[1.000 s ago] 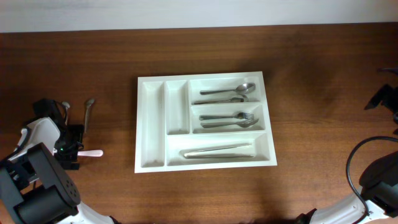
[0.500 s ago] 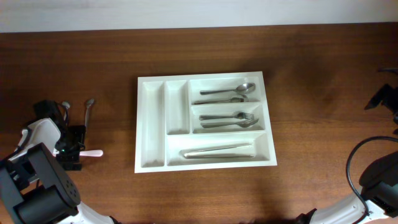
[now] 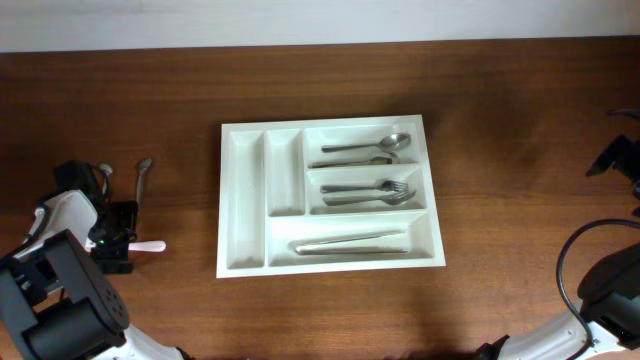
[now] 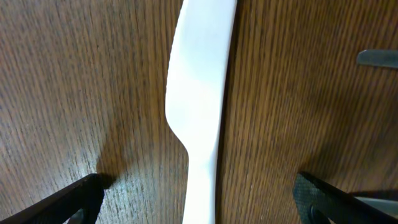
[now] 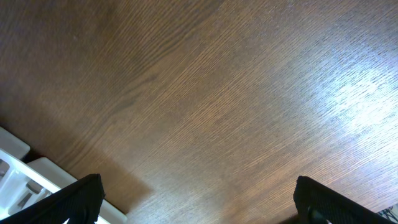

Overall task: Pack container
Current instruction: 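Lower the left gripper and grasp the white plastic knife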

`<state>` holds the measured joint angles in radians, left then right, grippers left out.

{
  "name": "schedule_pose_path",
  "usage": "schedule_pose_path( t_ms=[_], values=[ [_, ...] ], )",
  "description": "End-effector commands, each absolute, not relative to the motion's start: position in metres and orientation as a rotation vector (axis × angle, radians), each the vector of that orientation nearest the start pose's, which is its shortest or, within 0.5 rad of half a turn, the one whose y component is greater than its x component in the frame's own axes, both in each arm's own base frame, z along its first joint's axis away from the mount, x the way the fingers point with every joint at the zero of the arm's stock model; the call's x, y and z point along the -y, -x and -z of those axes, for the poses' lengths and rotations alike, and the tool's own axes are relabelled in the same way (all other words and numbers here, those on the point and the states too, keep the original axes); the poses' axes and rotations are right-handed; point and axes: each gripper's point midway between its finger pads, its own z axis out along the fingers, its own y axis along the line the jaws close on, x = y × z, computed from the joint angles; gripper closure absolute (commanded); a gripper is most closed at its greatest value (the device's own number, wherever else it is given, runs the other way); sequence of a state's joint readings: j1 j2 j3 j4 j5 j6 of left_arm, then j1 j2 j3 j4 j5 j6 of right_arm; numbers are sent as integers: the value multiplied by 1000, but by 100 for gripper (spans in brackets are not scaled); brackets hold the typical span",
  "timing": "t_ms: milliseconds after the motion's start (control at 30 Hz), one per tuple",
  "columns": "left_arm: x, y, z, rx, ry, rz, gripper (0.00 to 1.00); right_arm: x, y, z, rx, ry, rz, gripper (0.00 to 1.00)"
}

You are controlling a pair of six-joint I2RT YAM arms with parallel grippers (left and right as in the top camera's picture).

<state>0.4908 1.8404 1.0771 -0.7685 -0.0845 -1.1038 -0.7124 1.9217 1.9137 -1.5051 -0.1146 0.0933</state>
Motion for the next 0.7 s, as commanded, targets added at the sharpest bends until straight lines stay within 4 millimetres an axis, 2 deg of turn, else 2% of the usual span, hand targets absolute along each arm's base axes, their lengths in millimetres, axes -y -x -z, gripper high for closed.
schedule_pose_path(
  t_ms=[0,67,100,300,667],
  values=[
    [-157,-265,11,-2166,2245,-111,0,225,-295,-173,-2817,-1174,-151,1],
    [-157,-264,11,-2168,2246,-113,8,225,-295,-173,-2817,-1174,-151,1],
    [-157,-264,11,-2168,2246,-112,17,225,-295,-173,-2817,-1174,-151,1],
    [-157,-264,11,-2168,2246,-112,55,225,-295,-173,-2817,-1174,-151,1],
    [-157,-264,11,-2168,2246,-112,78,225,-295,-173,-2817,-1174,-151,1]
  ],
)
